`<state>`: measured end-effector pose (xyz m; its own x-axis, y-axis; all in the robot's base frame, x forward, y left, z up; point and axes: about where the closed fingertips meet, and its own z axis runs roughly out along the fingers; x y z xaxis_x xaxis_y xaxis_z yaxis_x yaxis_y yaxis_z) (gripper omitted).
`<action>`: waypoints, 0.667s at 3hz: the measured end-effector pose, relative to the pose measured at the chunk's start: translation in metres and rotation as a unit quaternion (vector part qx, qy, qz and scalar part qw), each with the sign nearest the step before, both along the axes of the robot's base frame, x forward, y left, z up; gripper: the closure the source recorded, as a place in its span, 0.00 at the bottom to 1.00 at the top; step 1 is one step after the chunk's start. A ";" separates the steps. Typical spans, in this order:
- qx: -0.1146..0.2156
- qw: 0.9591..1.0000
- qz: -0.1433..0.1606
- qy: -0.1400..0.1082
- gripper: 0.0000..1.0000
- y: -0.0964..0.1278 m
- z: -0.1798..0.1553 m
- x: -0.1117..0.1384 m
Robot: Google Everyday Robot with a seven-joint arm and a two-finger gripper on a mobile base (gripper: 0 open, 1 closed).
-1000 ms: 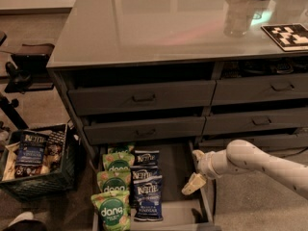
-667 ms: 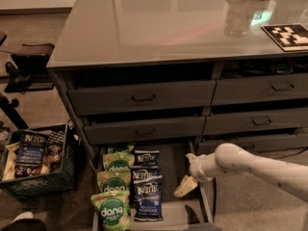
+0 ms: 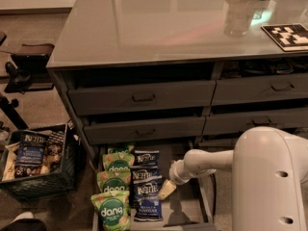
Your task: Pick blue chip bag from bottom drawer and place on counter
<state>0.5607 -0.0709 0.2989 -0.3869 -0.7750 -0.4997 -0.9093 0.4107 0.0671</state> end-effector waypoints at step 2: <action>0.003 1.000 0.009 -0.001 0.00 0.005 -0.006 -0.001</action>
Offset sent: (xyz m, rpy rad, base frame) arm 0.0007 0.0058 -0.0102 0.0103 -0.0091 0.0342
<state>0.5599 -0.0663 0.2927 -0.3721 -0.7790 -0.5047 -0.9167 0.3936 0.0684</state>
